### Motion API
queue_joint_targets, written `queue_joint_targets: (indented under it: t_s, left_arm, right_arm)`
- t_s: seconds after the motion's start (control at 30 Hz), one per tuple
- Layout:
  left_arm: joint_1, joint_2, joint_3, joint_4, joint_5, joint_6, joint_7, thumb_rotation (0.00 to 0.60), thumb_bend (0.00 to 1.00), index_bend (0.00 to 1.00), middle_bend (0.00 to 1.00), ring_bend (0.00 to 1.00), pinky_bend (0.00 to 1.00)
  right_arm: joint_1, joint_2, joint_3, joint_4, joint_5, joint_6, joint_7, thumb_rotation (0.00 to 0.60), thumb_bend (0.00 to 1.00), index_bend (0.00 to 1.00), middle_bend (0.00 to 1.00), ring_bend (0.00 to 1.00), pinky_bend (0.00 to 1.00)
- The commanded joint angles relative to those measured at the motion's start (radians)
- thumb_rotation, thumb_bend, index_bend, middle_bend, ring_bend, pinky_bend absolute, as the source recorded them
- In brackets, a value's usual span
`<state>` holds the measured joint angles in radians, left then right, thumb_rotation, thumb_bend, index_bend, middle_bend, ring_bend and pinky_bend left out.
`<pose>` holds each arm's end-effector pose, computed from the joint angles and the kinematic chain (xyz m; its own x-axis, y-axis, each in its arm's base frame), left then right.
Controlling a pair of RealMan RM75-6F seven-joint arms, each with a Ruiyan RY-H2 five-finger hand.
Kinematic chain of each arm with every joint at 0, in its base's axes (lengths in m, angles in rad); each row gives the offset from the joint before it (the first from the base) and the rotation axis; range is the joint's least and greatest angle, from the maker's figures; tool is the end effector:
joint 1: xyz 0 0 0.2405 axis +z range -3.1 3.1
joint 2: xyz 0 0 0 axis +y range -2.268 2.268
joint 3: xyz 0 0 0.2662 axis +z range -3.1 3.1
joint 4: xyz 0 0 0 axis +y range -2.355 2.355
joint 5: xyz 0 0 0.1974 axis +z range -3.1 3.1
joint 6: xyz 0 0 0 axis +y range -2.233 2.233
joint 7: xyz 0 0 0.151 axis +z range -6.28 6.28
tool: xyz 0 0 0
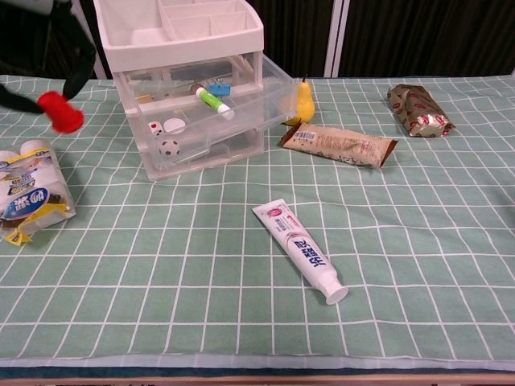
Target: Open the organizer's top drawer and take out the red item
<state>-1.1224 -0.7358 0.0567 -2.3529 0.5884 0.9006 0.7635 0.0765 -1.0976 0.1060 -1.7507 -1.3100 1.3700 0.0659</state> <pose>-0.0828 0.2873 0.1501 0.7648 0.3620 0.5330 0.6430 -0.4820 -0.5952 -0.3181 -0.1914 0.1697 0.1839 -0.0608 0.9811 -0.9666 0.1702 0.1917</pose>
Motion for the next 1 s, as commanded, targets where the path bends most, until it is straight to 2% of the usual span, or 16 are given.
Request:
queue_joint_targets:
  t_s: [0.03, 0.27, 0.47, 0.77, 1.0]
  left_arm:
    - [0.072, -0.087, 0.083, 0.008, 0.061, 0.058, 0.043, 0.600, 0.39, 0.59, 1.00, 1.00, 1.00]
    - [0.100, -0.305, 0.122, 0.134, 0.055, 0.134, 0.142, 0.600, 0.39, 0.59, 1.00, 1.00, 1.00]
    - [0.120, -0.465, 0.119, 0.266, 0.046, 0.167, 0.170, 0.600, 0.39, 0.59, 1.00, 1.00, 1.00]
    - [0.112, -0.610, 0.115, 0.404, -0.008, 0.145, 0.206, 0.600, 0.38, 0.59, 1.00, 1.00, 1.00]
    - [0.103, -0.656, 0.111, 0.443, -0.039, 0.147, 0.224, 0.600, 0.32, 0.56, 1.00, 1.00, 1.00]
  right_arm:
    - [0.000, 0.000, 0.000, -0.001, 0.000, 0.001, 0.000, 0.600, 0.07, 0.00, 0.00, 0.00, 0.23]
    - [0.000, 0.000, 0.001, 0.000, 0.001, 0.000, -0.001, 0.600, 0.07, 0.00, 0.00, 0.00, 0.23]
    - [0.000, 0.000, 0.001, 0.001, 0.003, 0.000, -0.001, 0.600, 0.07, 0.00, 0.00, 0.00, 0.23]
    - [0.000, -0.001, 0.002, 0.002, 0.004, 0.000, -0.001, 0.600, 0.07, 0.00, 0.00, 0.00, 0.23]
    - [0.001, 0.000, 0.002, 0.002, 0.004, -0.002, 0.000, 0.600, 0.07, 0.00, 0.00, 0.00, 0.23]
